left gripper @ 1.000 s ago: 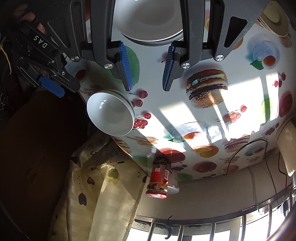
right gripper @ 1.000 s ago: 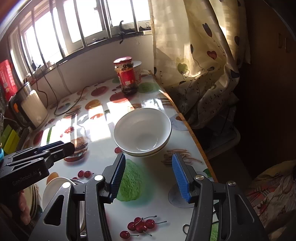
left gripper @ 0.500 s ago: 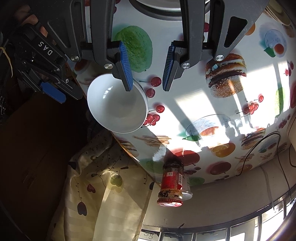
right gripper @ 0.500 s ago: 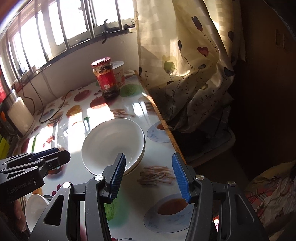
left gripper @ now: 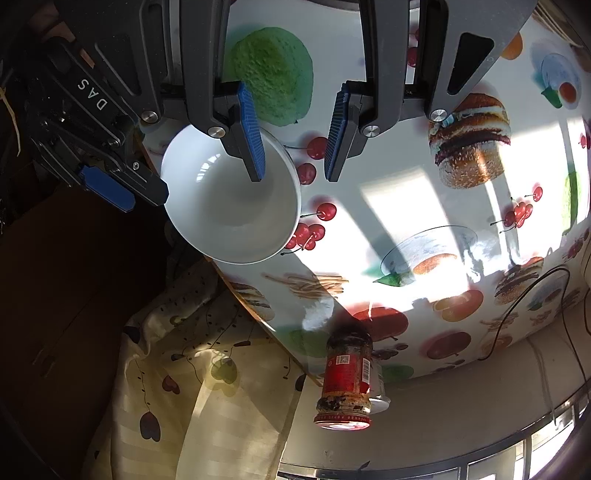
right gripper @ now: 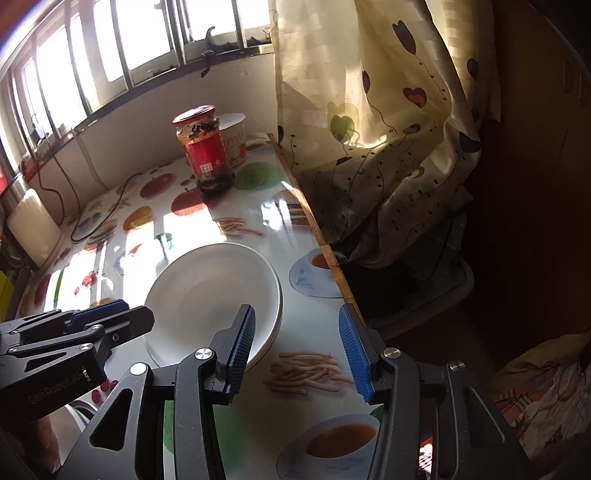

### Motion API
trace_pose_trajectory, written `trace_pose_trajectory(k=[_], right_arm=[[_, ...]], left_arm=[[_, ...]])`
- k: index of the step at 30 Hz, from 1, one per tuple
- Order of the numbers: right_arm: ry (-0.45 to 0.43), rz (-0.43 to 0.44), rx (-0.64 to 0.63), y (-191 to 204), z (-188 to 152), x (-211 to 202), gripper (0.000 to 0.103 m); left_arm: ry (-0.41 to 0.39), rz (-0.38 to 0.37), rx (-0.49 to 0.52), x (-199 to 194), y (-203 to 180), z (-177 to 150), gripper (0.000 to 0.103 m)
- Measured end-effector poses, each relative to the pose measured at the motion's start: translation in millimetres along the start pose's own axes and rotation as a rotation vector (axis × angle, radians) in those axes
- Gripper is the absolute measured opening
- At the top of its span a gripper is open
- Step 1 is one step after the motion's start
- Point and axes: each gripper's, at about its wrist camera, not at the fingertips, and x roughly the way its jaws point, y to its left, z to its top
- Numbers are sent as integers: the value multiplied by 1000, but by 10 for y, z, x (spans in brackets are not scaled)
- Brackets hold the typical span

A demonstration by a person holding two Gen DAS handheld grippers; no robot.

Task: Organize plates and bowls
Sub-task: 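Move both grippers to the second white bowl, then grasp the rim of the second white bowl with both grippers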

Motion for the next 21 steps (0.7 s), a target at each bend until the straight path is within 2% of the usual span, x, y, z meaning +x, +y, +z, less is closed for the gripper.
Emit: trace_pose_trajectory(k=[12, 13, 18, 20, 21], right_arm=[[22, 19, 9, -25, 19, 135, 31], [23, 21, 6, -18, 22, 144, 30], [24, 36, -12, 27, 25, 175, 21], [26, 35, -18, 47, 26, 190, 20], [29, 38, -18, 53, 27, 199, 19]], left_arm=[[42, 4, -6, 155, 6, 5, 34], [44, 1, -5, 164, 3, 7, 31], [40, 4, -10, 175, 12, 19, 29], [40, -15, -16, 179, 15, 25, 21], [40, -14, -14, 182, 10, 28, 21]])
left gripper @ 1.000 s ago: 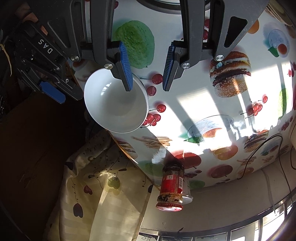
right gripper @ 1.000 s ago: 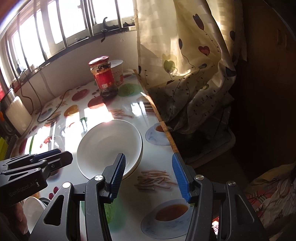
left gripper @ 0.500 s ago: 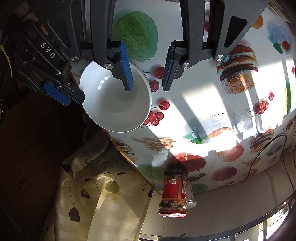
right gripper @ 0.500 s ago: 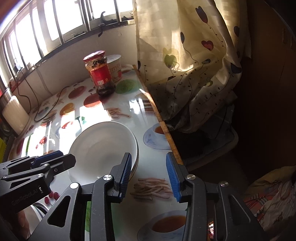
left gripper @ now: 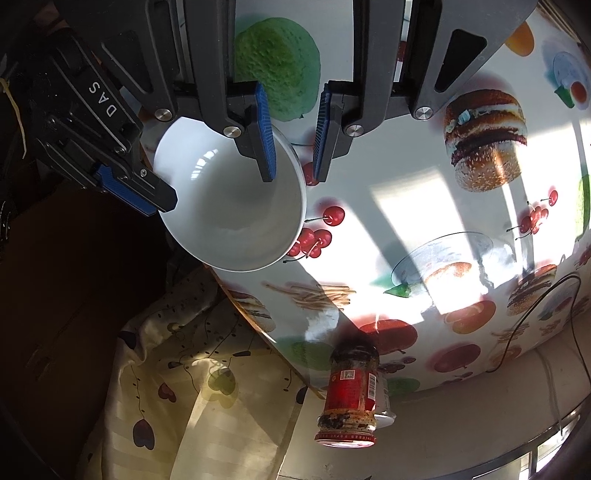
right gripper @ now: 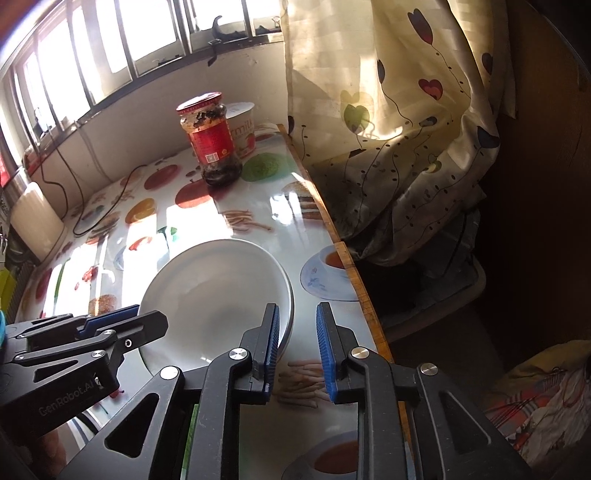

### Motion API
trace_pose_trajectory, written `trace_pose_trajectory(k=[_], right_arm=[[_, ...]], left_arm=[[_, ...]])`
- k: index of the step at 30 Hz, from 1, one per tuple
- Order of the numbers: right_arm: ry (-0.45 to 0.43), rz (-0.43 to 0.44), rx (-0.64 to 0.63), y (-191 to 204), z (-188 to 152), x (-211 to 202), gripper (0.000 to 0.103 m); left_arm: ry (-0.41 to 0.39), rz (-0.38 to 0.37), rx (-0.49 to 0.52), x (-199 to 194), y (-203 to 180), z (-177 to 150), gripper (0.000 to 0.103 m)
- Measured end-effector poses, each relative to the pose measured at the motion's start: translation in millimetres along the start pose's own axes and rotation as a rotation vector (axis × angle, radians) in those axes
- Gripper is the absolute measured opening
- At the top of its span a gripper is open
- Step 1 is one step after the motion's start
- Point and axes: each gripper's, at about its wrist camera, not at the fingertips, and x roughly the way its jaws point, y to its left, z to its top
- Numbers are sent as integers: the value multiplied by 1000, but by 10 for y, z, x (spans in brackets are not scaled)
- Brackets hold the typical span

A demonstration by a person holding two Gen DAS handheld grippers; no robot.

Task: Organize plates and bowls
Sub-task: 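Grasp the rim of the second white bowl with both grippers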

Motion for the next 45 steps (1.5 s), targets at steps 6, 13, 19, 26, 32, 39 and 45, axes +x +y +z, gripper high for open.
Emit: trace_pose_trajectory(k=[6, 13, 19, 26, 32, 39, 45], right_arm=[[7, 18, 3, 12, -1, 35, 15], [10, 40, 22, 6, -3, 65, 12], [7, 39, 22, 8, -2, 65, 12], [9, 40, 32, -9, 4, 59, 11], [11, 40, 49, -16, -2, 20, 11], [-4, 51, 67, 3, -17, -104, 11], [-19, 59, 71, 65, -53, -260, 11]], left_arm=[[6, -14, -14, 31, 13, 12, 18], [14, -24, -24, 62, 14, 13, 18], [12, -14, -19, 62, 2, 17, 18], [13, -9, -17, 54, 0, 16, 17], [8, -12, -15, 13, 0, 5, 17], [-2, -27, -23, -88, 2, -36, 17], [-24, -28, -19, -245, 25, -98, 17]])
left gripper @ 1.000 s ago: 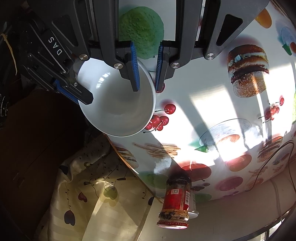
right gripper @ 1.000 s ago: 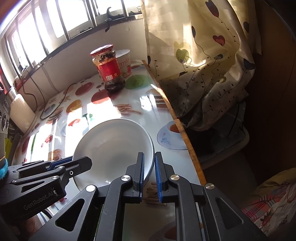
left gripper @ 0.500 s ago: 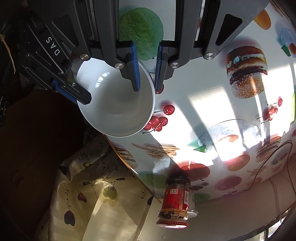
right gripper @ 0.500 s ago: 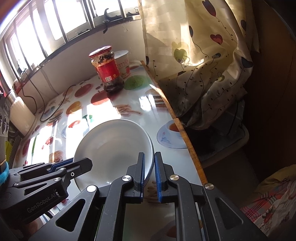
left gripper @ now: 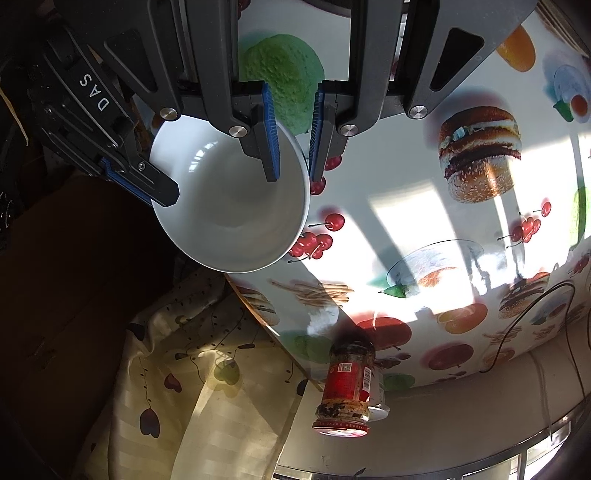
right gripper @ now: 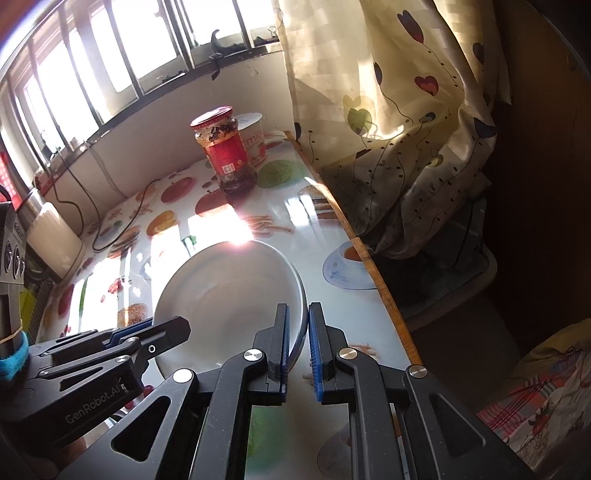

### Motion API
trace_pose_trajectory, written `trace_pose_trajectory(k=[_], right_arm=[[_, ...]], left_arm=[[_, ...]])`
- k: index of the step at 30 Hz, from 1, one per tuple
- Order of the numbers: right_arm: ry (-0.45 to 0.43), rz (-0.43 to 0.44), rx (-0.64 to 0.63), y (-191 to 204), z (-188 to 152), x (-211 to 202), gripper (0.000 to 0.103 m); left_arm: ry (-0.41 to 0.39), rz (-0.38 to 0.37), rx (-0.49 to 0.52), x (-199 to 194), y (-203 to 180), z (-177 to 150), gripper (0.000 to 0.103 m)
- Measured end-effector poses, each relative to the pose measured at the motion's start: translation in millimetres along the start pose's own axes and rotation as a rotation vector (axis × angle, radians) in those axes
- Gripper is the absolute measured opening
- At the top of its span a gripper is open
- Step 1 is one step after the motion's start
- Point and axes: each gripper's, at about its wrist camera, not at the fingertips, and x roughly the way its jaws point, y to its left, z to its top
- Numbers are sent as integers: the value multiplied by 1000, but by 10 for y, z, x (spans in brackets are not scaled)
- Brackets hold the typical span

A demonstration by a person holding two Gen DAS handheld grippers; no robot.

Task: Organize plates and bowls
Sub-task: 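Grasp the rim of the second white bowl with both grippers, then lift the second white bowl toward the steel bowl with both grippers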

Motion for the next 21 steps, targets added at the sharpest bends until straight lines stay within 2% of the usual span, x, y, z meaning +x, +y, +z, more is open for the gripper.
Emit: trace_pose_trajectory(k=[21], right_arm=[[-66, 27, -13, 343, -182, -539, 11]], left_arm=[[-71, -19, -15, -540, 125, -256, 17]])
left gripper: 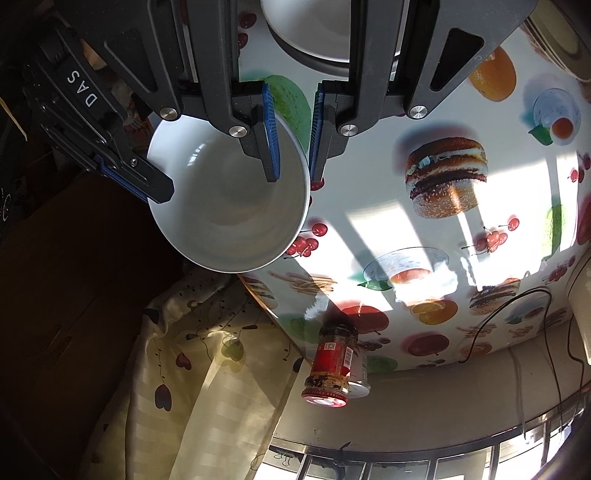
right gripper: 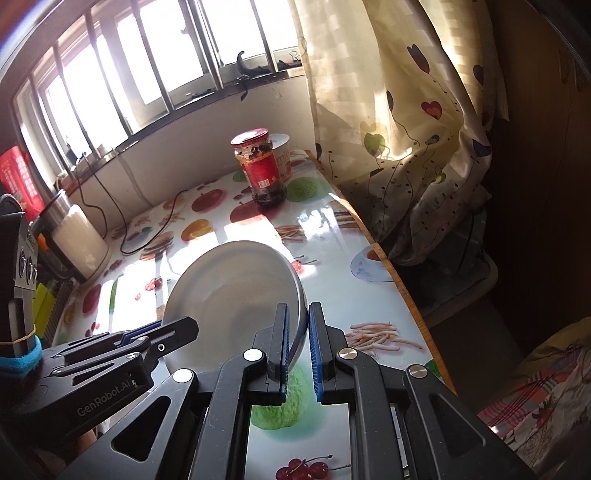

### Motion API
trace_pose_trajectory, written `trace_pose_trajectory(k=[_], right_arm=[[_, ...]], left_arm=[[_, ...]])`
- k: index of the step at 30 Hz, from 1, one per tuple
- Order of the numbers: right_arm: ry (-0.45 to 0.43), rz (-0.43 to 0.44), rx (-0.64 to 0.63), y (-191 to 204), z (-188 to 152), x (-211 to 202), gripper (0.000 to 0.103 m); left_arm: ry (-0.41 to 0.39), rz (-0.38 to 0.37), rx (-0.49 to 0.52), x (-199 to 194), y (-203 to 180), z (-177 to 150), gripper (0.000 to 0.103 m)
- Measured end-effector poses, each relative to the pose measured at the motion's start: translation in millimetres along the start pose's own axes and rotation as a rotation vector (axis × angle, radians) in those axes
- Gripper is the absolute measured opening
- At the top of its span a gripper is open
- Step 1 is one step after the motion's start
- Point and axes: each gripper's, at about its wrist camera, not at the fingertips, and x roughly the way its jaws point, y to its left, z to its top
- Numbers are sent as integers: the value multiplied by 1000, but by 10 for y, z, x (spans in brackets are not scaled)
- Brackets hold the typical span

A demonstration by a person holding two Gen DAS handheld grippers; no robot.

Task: Organize plates and bowls
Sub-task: 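Lift the second white bowl toward the steel bowl with both grippers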

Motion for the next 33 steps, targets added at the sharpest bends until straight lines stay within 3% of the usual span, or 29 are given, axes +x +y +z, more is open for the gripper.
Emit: trace_pose_trajectory(k=[33], right_arm=[[-28, 57, -45, 506, -315, -476, 11]], left_arm=[[-66, 7, -43, -598, 280, -401, 17]])
